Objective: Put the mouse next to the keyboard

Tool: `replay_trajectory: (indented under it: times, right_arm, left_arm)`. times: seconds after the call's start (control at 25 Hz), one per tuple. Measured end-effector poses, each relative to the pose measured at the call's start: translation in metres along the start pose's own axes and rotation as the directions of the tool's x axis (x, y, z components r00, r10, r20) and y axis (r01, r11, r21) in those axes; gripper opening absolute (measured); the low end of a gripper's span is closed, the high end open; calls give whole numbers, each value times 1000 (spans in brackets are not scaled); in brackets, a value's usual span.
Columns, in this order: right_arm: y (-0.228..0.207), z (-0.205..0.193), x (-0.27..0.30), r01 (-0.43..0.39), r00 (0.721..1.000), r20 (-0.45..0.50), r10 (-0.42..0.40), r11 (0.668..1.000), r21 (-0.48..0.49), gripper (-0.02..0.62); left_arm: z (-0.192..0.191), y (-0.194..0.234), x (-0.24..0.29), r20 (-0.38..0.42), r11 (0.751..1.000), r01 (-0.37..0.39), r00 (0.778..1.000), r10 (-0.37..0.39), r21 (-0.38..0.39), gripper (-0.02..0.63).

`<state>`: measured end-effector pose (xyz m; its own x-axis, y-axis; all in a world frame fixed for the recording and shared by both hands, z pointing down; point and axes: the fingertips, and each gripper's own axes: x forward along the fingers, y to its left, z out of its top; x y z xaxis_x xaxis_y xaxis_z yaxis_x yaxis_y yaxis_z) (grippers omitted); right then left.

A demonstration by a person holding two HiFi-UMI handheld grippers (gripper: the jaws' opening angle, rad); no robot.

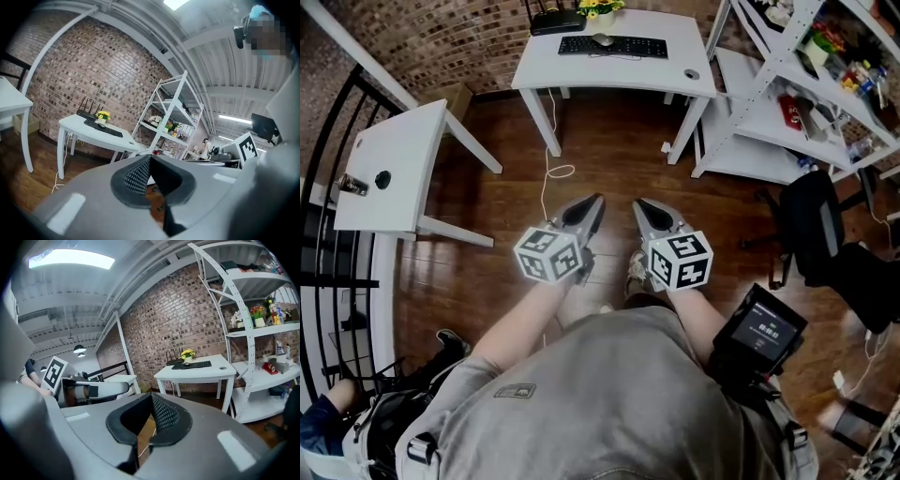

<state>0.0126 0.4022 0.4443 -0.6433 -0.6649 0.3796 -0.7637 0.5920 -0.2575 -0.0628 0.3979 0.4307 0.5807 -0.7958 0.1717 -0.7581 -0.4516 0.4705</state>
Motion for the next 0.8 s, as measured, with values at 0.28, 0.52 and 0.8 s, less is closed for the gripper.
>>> replay_trajectory:
  times: [0.28, 0.52, 0.8]
  right_arm:
    - [-47, 42, 45, -37, 999, 7, 37, 999, -7, 11]
    - [-96, 71, 74, -74, 997, 0, 74, 997, -26, 12]
    - [-133, 89, 96, -101, 995, -1, 101, 995, -25, 11]
  left_arm:
    - [32, 29, 58, -12, 999, -42, 999, 42, 8, 1]
    - [56, 44, 114, 12, 997, -81, 997, 81, 5, 0]
    - [68, 52, 157, 20, 994, -105, 994, 105, 3, 2]
